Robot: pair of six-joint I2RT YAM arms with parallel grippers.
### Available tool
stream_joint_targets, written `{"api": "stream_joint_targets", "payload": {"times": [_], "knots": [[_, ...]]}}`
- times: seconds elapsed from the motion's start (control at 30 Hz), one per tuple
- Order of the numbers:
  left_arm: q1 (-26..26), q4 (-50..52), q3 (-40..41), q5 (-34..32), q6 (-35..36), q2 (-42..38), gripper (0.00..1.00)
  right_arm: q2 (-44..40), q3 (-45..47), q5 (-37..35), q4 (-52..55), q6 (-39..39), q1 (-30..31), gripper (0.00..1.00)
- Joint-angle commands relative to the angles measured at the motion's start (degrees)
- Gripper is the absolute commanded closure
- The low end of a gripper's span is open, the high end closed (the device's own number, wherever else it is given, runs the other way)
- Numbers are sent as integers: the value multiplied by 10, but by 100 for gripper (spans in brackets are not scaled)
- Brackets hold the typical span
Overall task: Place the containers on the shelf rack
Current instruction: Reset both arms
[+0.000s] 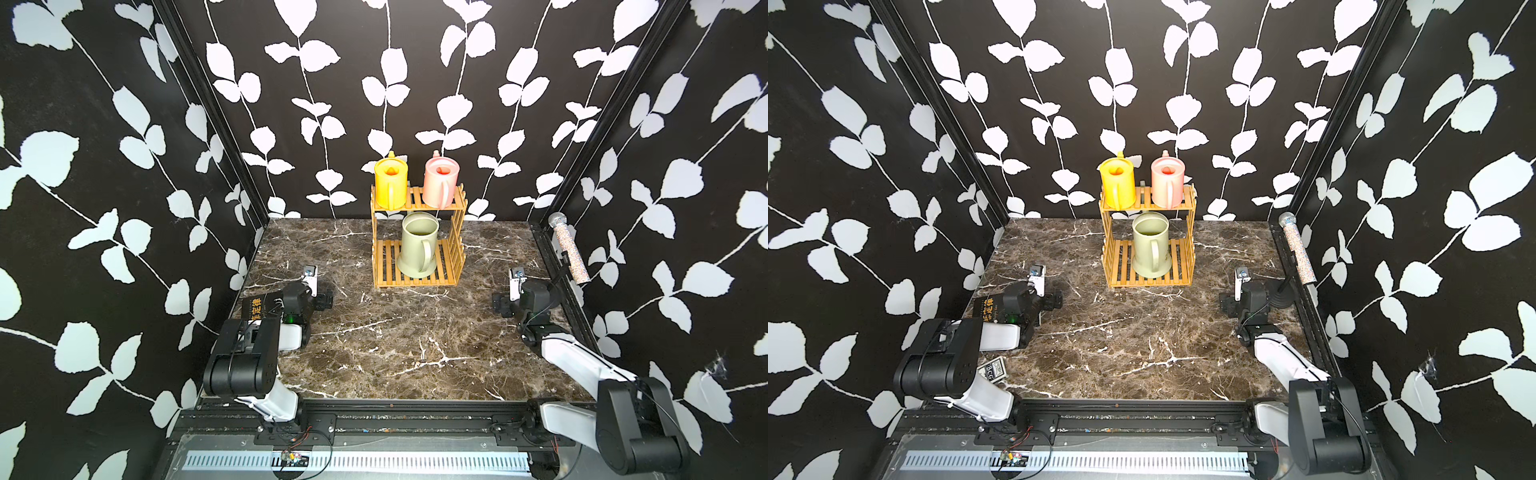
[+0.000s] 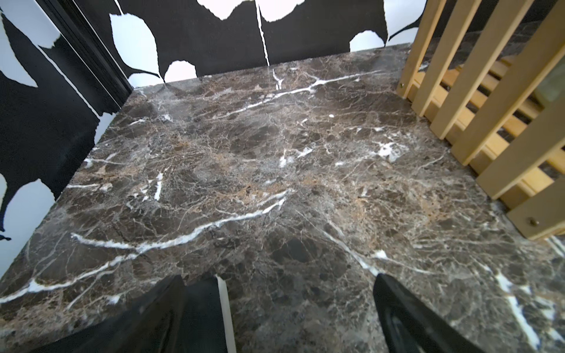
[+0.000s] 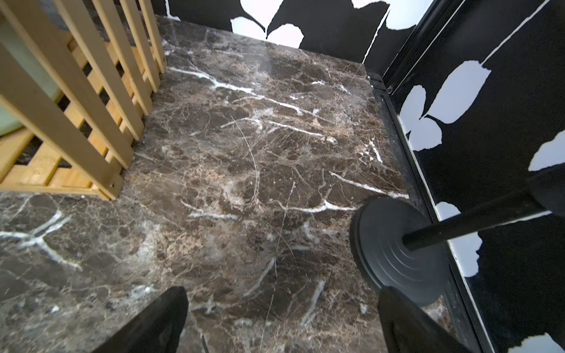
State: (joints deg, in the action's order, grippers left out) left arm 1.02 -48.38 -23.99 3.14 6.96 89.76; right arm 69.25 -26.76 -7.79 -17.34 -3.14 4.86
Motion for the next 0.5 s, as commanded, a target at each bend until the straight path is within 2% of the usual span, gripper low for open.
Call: {"api": "stream_joint_targets", "payload": {"times": [0.0, 0.47], "knots": [[-2, -20, 6, -7, -6, -8, 2, 8, 7, 15, -69, 9, -3, 1], [-1, -20, 6, -13, -8, -9, 2, 21, 21, 24, -92, 12, -11, 1]]}}
